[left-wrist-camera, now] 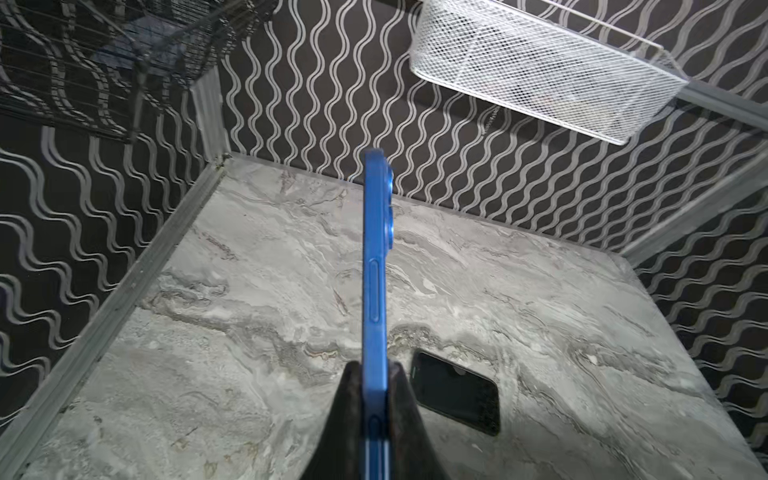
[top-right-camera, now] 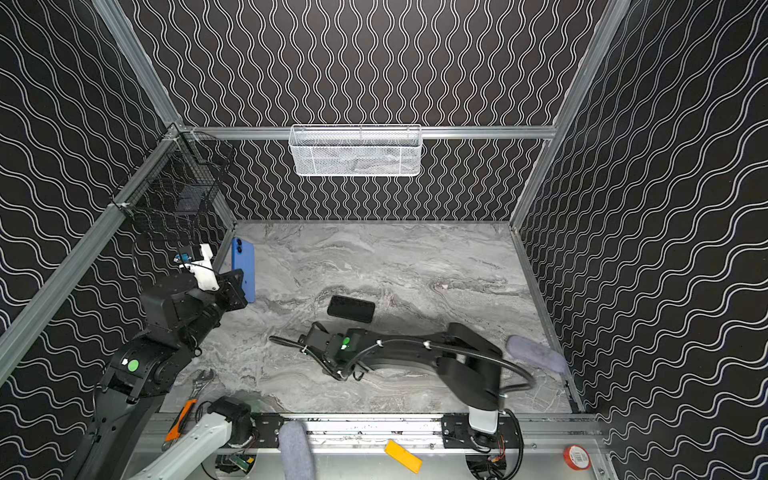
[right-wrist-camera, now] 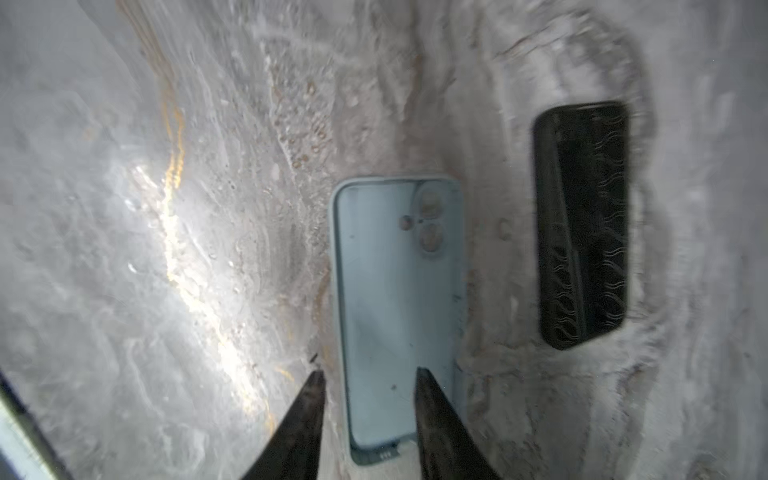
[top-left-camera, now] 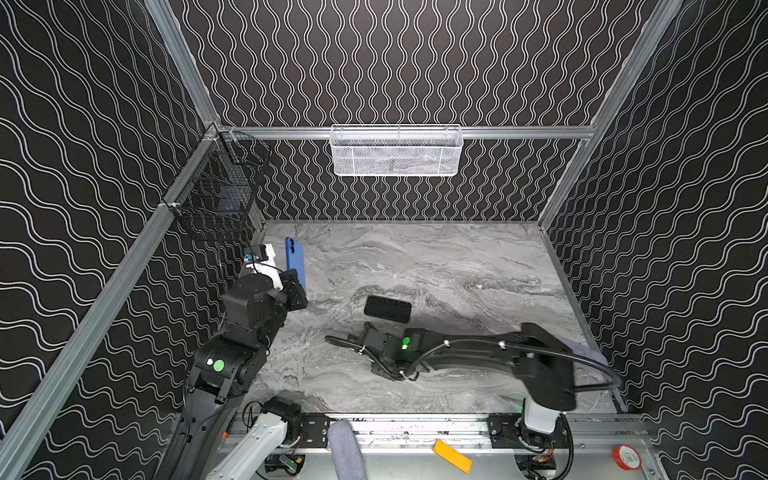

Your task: Put the phone into the phone case

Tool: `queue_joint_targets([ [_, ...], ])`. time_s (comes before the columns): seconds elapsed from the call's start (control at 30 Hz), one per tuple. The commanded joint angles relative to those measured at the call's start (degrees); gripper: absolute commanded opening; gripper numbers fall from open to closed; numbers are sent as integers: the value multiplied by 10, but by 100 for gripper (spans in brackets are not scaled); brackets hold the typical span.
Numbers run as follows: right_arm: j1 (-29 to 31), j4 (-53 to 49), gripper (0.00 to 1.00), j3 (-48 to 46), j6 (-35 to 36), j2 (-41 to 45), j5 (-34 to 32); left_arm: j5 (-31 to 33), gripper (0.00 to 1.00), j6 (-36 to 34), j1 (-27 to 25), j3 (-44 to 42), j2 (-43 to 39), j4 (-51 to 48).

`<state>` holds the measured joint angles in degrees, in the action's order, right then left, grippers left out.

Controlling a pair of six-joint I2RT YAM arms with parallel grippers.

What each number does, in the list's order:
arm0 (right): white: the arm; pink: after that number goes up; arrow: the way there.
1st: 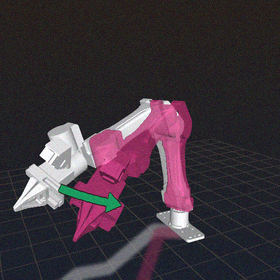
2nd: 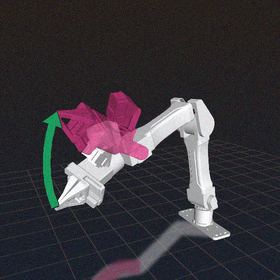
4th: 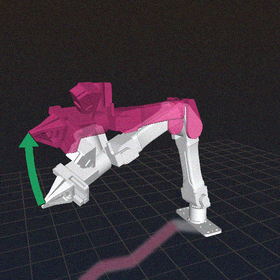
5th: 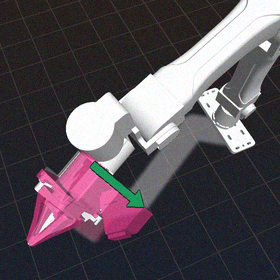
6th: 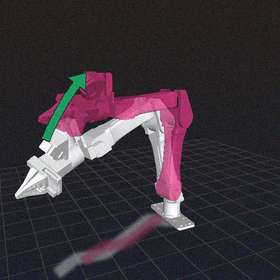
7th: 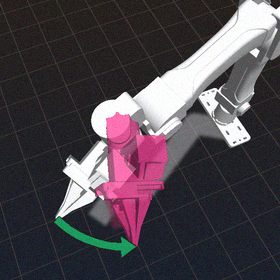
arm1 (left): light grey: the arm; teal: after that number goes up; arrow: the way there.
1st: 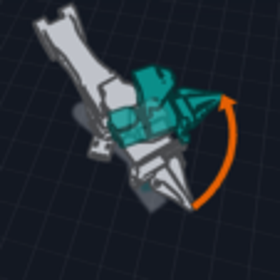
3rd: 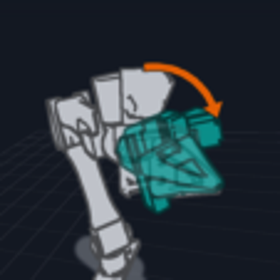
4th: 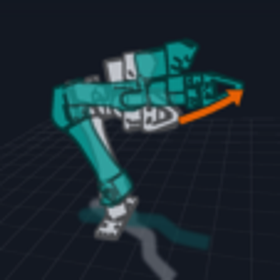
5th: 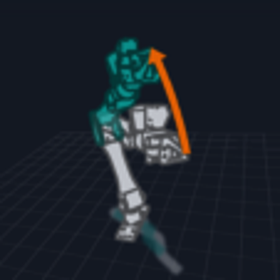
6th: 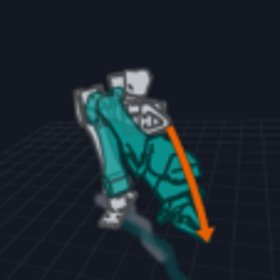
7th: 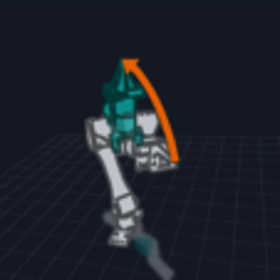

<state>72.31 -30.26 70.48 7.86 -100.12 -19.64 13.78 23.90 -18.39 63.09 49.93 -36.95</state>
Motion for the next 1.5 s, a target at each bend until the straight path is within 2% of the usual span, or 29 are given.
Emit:
queue_joint_targets([
  [0.0,-4,57,46,-46,-29,83,-40,-52,0,5,0,1,2,53],
  [0.13,-28,84,57,-97,-70,188,-56,-127,0,5,0,3,23,70],
  [0.17,-43,96,59,-111,-86,218,-40,-158,0,6,0,3,31,79],
  [0.23,-92,124,61,-148,-129,275,31,-212,0,13,0,0,45,104],
  [0.33,-227,192,62,-211,-224,369,223,-263,0,44,0,-8,63,139],
  [0.4,-312,280,68,-269,-294,437,349,-296,0,84,1,-22,76,175],
  [0.47,-364,347,77,-311,-345,485,429,-329,0,133,1,-40,90,220],
  [0.57,-402,421,78,-338,-408,503,529,-378,0,228,1,-80,119,314],
  [0.63,-405,443,78,-336,-419,497,564,-410,0,279,1,-100,143,372],
  [0.7,-403,386,77,-309,-379,492,547,-407,0,305,1,-92,167,360],
  [0.73,-397,333,77,-289,-344,490,514,-398,0,311,1,-71,180,310],
  [0.83,-360,252,76,-266,-226,495,371,-352,0,305,-1,1,215,154],
  [0.93,-289,240,75,-262,-117,475,216,-297,0,305,-1,69,242,26],
  [1.0,-210,278,76,-274,-33,456,92,-254,0,314,-3,98,251,-24],
  [1.07,-130,366,77,-296,62,426,-49,-211,0,325,-4,122,263,-65],
  [1.13,-83,464,77,-315,151,395,-120,-183,0,335,-7,132,270,-83],
  [1.23,-36,599,77,-328,249,361,-160,-150,0,371,-17,137,277,-102],
  [1.33,-9,671,77,-329,308,338,-125,-116,0,401,-35,146,285,-113],
  [1.47,0,769,78,-327,343,296,-130,-85,0,411,-64,187,311,-149],
])
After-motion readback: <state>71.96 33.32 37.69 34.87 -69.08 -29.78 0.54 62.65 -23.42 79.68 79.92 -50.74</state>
